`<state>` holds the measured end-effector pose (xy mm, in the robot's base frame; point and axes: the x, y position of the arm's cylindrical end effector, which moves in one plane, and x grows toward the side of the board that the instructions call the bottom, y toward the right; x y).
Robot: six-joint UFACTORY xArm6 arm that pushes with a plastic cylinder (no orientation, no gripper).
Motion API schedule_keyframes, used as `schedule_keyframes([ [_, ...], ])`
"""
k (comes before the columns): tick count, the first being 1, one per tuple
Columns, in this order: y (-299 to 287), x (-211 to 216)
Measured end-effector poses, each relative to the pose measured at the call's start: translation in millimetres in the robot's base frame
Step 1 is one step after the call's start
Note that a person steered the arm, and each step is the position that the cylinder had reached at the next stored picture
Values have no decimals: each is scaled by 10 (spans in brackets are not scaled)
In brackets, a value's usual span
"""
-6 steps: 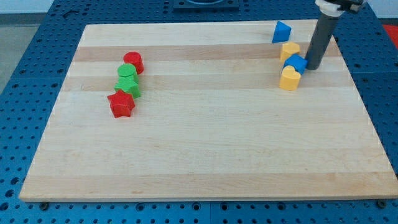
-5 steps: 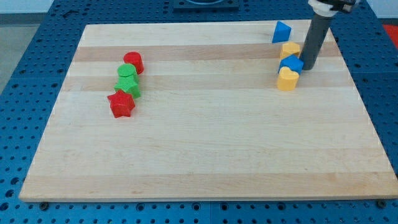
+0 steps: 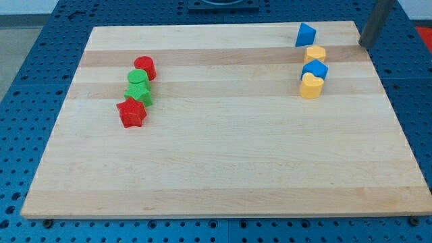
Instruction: Move your arm to blue triangle
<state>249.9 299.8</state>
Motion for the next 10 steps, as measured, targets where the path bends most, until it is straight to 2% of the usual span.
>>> schedule_keyframes([
  [1,-39,-487],
  [2,-183,-580],
  [6,-937,-223],
  [8,-1463,-464],
  [10,-1707,-61],
])
